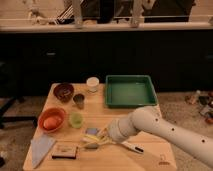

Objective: Place banana in metal cup

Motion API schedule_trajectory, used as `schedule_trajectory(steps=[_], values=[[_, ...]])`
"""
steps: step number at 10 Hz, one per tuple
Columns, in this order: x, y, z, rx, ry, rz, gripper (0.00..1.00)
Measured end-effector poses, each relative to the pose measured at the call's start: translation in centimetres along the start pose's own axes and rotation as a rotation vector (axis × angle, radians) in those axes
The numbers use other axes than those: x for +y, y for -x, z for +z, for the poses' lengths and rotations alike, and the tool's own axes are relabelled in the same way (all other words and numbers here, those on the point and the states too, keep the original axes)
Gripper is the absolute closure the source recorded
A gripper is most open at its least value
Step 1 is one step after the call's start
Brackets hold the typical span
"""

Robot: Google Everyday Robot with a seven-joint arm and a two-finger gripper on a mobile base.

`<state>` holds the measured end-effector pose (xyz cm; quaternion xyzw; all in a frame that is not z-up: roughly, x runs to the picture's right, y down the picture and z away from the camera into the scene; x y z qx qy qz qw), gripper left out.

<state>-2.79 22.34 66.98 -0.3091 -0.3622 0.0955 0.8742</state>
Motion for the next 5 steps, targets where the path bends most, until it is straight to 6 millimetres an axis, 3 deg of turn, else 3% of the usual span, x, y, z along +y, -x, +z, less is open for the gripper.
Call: schedule_trajectory(steps=[5], values=[[-3.7,3.4,2.1,0.046,0.013,-0.062,1.00]])
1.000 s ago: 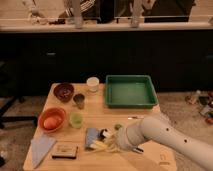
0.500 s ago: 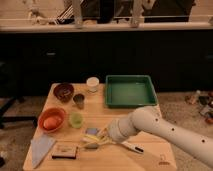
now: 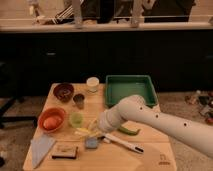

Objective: Place banana in metal cup

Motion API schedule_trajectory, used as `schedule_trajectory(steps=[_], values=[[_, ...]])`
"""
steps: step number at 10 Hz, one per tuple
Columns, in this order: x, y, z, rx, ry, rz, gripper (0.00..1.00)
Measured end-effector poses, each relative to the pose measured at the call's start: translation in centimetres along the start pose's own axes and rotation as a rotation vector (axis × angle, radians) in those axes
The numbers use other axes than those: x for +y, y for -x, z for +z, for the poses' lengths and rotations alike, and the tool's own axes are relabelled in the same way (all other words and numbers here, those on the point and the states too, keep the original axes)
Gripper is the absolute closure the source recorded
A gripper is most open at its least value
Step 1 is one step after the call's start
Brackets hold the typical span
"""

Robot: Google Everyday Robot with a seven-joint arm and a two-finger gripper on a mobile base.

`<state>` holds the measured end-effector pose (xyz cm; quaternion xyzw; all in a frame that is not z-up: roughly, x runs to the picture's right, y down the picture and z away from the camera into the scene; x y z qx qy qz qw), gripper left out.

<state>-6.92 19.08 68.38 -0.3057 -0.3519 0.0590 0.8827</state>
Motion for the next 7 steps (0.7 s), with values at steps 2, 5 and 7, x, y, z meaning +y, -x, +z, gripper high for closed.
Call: schedule_trajectory(steps=[2,5,7], values=[[-1.4,0.9,0.9,-0.010,-0.027,0.006,1.00],[-3.1,1.4,1.6,-0.054,-0.076,0.055,1.00],[-4.3,1.9,2.0,-0.081,-0.098,0.079,1.00]])
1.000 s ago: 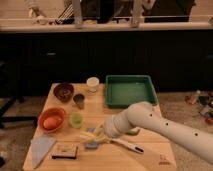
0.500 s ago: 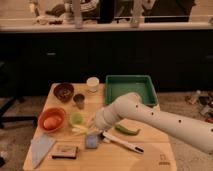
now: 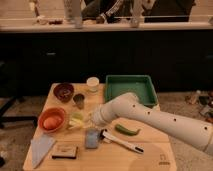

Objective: Place banana in metal cup

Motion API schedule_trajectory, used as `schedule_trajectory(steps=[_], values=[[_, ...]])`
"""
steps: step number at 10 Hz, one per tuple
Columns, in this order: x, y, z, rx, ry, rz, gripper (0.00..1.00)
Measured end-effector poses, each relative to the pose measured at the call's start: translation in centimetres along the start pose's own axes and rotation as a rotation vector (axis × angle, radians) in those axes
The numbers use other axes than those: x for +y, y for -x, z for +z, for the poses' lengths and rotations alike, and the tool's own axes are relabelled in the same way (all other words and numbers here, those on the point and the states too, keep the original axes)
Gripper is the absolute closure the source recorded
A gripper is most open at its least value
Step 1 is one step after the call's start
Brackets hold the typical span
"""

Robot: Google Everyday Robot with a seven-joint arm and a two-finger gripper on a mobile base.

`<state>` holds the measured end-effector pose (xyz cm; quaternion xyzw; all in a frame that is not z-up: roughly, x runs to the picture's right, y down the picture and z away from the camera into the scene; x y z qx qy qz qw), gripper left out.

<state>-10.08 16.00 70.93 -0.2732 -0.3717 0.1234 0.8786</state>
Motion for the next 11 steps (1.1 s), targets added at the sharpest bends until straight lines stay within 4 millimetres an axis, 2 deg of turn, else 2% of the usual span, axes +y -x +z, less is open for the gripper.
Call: schedule_trajectory(steps=[4,6,11], values=[[-2.8,1.4,1.8,-0.021,-0.017,0.017,1.00],[-4.3,3.2,3.3,-0.010,-0.011,0.003,1.00],[-7.3,5.0,4.7,0.037,0.004,-0.027,1.00]])
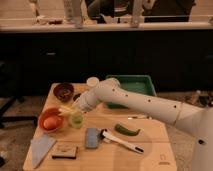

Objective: Place banana in metal cup

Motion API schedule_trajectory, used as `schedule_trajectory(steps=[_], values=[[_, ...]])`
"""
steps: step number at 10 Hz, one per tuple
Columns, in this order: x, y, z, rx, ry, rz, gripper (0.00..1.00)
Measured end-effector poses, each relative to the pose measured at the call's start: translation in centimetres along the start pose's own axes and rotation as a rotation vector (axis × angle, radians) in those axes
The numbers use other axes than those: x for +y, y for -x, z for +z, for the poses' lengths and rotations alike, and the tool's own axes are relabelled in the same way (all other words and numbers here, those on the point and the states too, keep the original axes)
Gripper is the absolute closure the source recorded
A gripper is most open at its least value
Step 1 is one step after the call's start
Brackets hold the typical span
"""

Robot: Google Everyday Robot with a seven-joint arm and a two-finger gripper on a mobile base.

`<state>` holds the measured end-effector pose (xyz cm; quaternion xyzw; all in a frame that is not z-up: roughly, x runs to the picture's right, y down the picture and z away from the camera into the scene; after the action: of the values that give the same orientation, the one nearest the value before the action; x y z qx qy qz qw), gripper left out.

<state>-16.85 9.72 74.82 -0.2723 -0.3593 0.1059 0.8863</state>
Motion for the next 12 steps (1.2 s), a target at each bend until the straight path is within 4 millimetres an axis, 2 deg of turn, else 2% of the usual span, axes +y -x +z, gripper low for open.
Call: schedule_trajectory(steps=[4,5,7,10,12], values=[[-3.6,0.2,0.8,0.041,0.010,-0.017,1.00],[-5.0,0.2,1.4,0.056,0.019,-0.024,1.00],[-6.3,-0.1,1.9,0.063,0.026,-0.024,1.00],[-8.7,-1.5,2.6,0.051,0.030,-0.009,1.00],[-10.3,-3.6,1.9,0.023,0.018,0.024,1.00]])
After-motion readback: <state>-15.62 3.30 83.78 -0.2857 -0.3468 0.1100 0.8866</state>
